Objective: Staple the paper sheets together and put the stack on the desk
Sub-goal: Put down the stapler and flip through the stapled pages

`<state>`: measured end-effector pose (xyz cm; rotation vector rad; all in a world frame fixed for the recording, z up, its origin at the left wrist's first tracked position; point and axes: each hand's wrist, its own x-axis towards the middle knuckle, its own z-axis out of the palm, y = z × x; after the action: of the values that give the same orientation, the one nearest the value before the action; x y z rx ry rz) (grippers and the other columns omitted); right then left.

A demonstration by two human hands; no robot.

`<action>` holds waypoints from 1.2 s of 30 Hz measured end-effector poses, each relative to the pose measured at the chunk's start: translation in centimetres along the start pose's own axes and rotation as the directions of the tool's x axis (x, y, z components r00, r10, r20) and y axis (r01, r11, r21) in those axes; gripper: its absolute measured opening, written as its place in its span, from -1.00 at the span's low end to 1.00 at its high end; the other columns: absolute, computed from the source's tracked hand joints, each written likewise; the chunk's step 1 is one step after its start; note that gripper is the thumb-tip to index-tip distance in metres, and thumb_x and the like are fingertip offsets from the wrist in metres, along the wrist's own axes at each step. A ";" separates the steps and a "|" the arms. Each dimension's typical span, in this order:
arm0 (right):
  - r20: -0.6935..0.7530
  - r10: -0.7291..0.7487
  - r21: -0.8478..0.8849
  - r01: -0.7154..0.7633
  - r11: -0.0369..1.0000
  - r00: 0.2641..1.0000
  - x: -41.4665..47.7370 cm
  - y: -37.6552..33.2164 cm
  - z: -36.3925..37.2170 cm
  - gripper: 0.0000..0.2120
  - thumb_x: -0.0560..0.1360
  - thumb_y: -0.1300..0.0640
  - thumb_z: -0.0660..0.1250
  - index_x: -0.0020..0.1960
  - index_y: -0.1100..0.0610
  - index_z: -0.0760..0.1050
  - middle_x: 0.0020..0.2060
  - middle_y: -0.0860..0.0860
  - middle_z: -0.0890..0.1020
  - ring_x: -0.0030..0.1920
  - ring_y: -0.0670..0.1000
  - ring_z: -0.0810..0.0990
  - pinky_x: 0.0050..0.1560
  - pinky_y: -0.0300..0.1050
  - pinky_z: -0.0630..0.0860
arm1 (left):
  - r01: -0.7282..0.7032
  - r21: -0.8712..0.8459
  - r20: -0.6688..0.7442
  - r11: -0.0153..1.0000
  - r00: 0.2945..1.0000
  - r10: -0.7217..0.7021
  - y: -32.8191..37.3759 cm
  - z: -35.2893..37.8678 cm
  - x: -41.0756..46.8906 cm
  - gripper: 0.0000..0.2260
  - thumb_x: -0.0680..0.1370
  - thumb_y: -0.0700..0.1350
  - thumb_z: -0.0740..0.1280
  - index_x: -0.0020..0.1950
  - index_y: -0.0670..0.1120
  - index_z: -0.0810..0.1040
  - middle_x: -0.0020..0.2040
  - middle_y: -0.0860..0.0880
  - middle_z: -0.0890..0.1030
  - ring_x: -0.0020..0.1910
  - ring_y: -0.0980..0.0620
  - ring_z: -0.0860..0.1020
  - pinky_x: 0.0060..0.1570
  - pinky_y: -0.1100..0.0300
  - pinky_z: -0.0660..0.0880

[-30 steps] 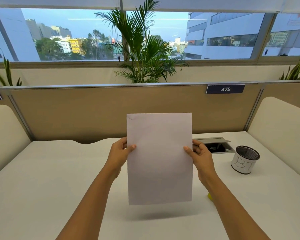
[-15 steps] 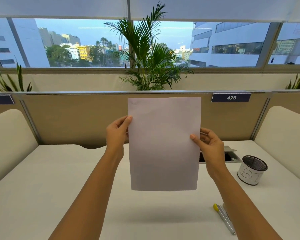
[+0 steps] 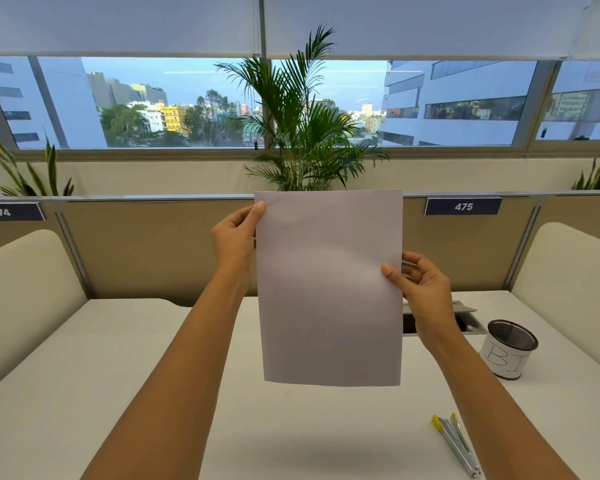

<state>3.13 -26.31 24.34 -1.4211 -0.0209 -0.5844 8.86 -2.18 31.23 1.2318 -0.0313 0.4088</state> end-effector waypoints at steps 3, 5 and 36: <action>-0.002 -0.003 0.005 0.003 1.000 1.000 -0.3 -0.3 0.1 -0.78 0.40 0.17 0.41 -0.04 -0.07 0.49 -0.08 -0.12 0.63 -0.05 -0.06 0.63 -0.19 -0.33 0.61 | -0.004 0.018 -0.001 1.000 1.000 0.004 0.4 0.0 -0.1 -0.96 0.46 -0.11 0.43 -0.12 -0.06 0.63 -0.12 -0.06 0.65 -0.10 -0.03 0.59 -0.08 0.13 0.58; -0.016 -0.002 0.009 0.002 1.000 1.000 -0.4 -0.4 0.2 -0.79 0.40 0.17 0.42 -0.02 -0.04 0.50 -0.08 -0.10 0.63 -0.06 -0.07 0.63 -0.20 -0.34 0.60 | 0.003 0.032 0.004 0.999 1.000 -0.003 0.4 0.0 -0.1 -0.96 0.47 -0.10 0.42 -0.13 -0.05 0.63 -0.11 -0.06 0.65 -0.09 -0.03 0.59 -0.05 0.11 0.57; -0.235 -0.273 -0.252 0.213 0.944 0.933 -0.4 -3.5 4.6 -0.61 0.53 -0.12 0.22 0.32 -0.05 0.36 0.26 -0.12 0.43 0.26 -0.15 0.37 0.35 0.00 0.37 | -0.039 0.151 0.498 0.988 0.866 -0.042 1.5 -2.4 -3.3 -0.82 0.61 -0.18 0.17 0.13 -0.04 0.52 -0.02 -0.01 0.65 -0.12 0.06 0.65 -0.13 0.17 0.61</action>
<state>2.91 -21.97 28.27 -1.5575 0.0857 -1.0090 4.88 -0.54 31.03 1.4684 -0.4529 0.0779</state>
